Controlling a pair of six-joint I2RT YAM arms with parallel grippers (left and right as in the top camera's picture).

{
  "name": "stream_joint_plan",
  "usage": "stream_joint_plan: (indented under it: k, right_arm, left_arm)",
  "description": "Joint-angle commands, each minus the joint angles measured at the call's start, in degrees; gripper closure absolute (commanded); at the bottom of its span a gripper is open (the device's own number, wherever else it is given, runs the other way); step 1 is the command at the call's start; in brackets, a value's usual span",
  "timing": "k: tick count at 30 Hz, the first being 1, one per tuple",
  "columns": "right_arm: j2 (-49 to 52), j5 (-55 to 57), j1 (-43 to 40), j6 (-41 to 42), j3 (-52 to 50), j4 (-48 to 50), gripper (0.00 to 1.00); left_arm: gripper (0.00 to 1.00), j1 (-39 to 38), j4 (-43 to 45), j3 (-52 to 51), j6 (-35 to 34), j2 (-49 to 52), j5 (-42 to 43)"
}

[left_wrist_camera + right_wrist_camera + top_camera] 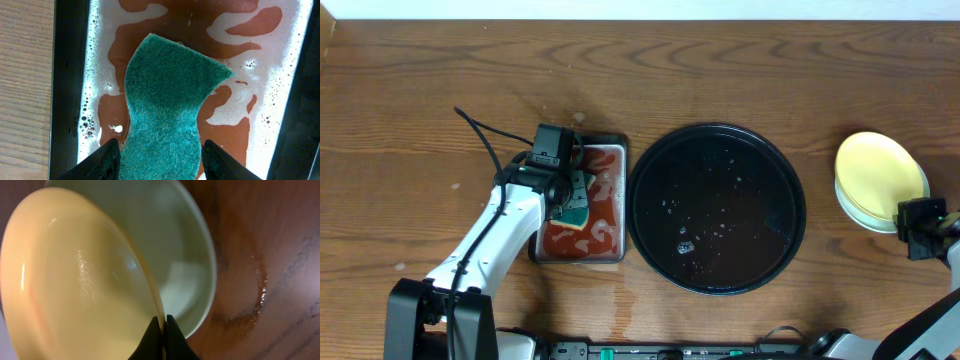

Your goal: Clean dirty plates on tray and stack at the side

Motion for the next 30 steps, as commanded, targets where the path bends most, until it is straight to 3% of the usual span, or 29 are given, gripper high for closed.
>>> stream_joint_plan:
  k: [1, 3, 5, 12, 19, 24, 30]
  right_arm:
    - [1.2, -1.4, -1.9, 1.0, 0.8, 0.0, 0.84]
    - [1.8, -1.4, -2.2, 1.0, 0.8, 0.1, 0.55]
    - [2.4, -1.4, -2.2, 0.9, 0.8, 0.1, 0.46]
    - [3.0, -1.7, -1.1, -3.8, 0.8, 0.9, 0.35]
    - [3.0, -14.6, 4.1, -16.4, 0.8, 6.2, 0.22]
    - [3.0, -21.6, 12.8, -26.0, 0.8, 10.0, 0.16]
    - [3.0, -18.5, 26.3, -35.3, 0.8, 10.0, 0.18]
  left_arm:
    - [0.46, 0.2, -0.1, -0.4, 0.5, 0.3, -0.1]
    - [0.46, 0.2, -0.1, -0.4, 0.5, 0.3, -0.1]
    - [0.46, 0.2, -0.1, -0.4, 0.5, 0.3, -0.1]
    - [0.46, 0.2, -0.1, -0.4, 0.5, 0.3, -0.1]
    - [0.46, 0.2, -0.5, -0.4, 0.2, 0.3, 0.0]
    - [0.45, 0.2, -1.3, -0.4, -2.0, 0.3, 0.0]
    - [0.4, 0.2, -3.0, -0.4, -4.9, 0.3, 0.0]
